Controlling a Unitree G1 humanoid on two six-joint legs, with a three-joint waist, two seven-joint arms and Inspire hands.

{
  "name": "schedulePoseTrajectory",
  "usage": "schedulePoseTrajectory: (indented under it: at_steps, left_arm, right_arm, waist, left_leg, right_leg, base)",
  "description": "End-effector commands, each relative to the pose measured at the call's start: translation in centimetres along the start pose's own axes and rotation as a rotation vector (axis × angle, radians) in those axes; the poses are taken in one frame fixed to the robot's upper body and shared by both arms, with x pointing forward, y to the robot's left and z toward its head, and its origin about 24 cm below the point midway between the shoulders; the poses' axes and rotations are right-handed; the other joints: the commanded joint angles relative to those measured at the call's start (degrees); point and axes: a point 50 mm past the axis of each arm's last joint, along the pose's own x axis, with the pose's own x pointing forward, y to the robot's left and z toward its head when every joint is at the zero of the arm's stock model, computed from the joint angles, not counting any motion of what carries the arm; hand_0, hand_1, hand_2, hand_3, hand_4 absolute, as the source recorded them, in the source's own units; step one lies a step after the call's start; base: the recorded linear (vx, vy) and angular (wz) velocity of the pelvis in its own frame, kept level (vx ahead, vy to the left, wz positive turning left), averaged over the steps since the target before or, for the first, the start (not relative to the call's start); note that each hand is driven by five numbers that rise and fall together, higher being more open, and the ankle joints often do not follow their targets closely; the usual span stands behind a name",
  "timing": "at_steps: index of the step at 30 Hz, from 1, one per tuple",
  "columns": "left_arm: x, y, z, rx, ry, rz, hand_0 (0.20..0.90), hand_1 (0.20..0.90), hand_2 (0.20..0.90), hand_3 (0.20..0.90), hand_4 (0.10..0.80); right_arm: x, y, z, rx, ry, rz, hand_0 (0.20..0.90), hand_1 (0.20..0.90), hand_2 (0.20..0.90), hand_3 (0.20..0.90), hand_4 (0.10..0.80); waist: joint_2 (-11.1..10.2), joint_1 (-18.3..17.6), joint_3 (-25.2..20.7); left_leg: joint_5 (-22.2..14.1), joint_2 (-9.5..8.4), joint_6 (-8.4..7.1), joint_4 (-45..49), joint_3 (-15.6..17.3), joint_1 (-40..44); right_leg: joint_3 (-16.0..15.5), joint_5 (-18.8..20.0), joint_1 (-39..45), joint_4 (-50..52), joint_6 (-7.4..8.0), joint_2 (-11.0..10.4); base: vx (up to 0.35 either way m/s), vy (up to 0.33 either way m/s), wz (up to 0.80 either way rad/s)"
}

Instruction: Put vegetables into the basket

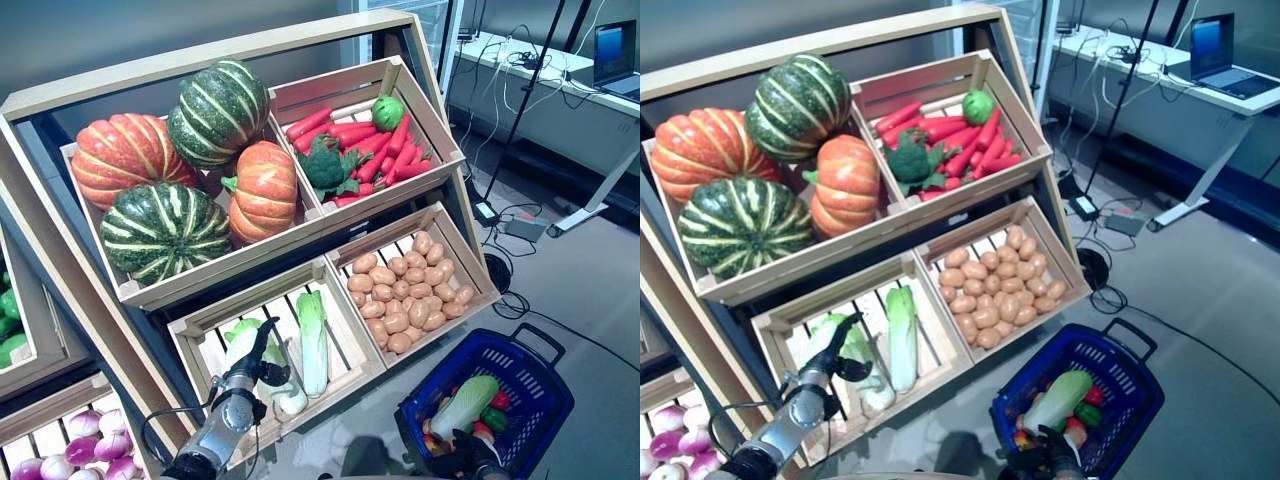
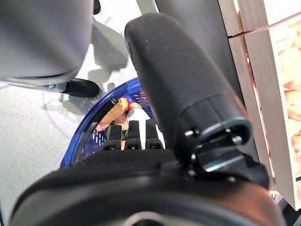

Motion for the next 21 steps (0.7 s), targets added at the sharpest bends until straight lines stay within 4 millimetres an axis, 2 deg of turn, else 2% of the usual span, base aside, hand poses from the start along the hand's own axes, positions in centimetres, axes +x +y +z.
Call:
schedulePoseTrajectory:
  at_steps: [1, 7, 9, 13, 19, 21]
  left_arm:
    - [3.4, 7.0, 2.6, 0.174, -0.141, 0.278, 0.9, 0.9, 0.9, 0.9, 0.8]
    - [2.8, 7.7, 0.5, 0.485, -0.154, 0.274, 0.9, 0.9, 0.9, 0.9, 0.8]
    - [2.6, 7.7, 0.7, 0.624, -0.242, 0.305, 0.9, 0.9, 0.9, 0.9, 0.8]
    - [3.4, 9.8, 3.2, 0.716, -0.399, 0.485, 0.9, 0.9, 0.9, 0.9, 0.8]
    - [3.9, 11.1, 4.2, 0.785, -0.491, 0.629, 0.9, 0.9, 0.9, 0.9, 0.8]
    - [3.9, 11.4, 4.5, 0.809, -0.526, 0.657, 0.9, 0.9, 0.9, 0.9, 0.8]
  right_arm:
    - [0.0, 0.4, 1.1, 0.05, -0.058, -0.016, 0.9, 0.9, 0.9, 0.9, 0.8]
    - [-0.1, -0.6, 0.0, 0.037, -0.036, -0.04, 0.9, 0.9, 0.9, 0.9, 0.8]
    - [0.0, -0.9, 0.3, 0.023, -0.045, -0.04, 0.9, 0.9, 0.9, 0.9, 0.8]
    - [0.5, -2.6, 3.6, -0.009, -0.14, -0.048, 0.9, 0.9, 0.9, 0.9, 0.8]
    - [0.6, -4.0, 7.0, -0.019, -0.234, -0.08, 0.9, 0.9, 0.9, 0.9, 0.8]
    - [0.7, -4.4, 7.4, -0.007, -0.243, -0.094, 0.9, 0.9, 0.9, 0.9, 0.8]
  waist:
    - [-2.9, -0.2, 0.8]
    - [-2.2, -1.0, 1.7]
    - [-2.0, -1.3, 2.3]
    - [-0.9, -2.3, 6.7]
    - [-0.3, -2.8, 13.5]
    - [-0.4, -2.6, 14.5]
  left_leg:
    - [-2.0, -1.34, -0.1, 0.6, -3.7, -0.8]
    - [-1.6, -1.3, -0.44, 0.3, -3.7, -1.0]
    - [-1.4, -1.27, -0.54, 0.4, -3.6, -1.8]
    - [-0.8, -1.32, -0.54, 2.8, -3.3, -6.6]
    - [-1.8, -3.2, -0.51, 13.2, -3.9, -14.5]
    - [-2.3, -3.63, -0.42, 15.9, -4.1, -16.5]
  right_leg:
    - [1.4, 2.7, -0.7, 0.4, -0.99, -1.0]
    - [1.3, 2.6, -1.0, 0.4, -0.95, -0.8]
    - [1.5, 2.5, -1.9, 0.9, -1.08, -0.7]
    - [1.9, 1.1, -8.2, 6.2, -2.13, -0.6]
    - [1.4, -1.9, -15.5, 16.9, -3.75, -1.0]
    - [1.3, -2.7, -17.3, 19.4, -4.07, -1.0]
  base:
    - [0.0, 0.0, 0.0]
    - [0.0, 0.0, 0.0]
    - [-0.057, 0.023, 0.0]
    - [-0.238, 0.044, 0.03]
    - [-0.188, 0.032, 0.03]
    - [-0.097, -0.006, 0.03]
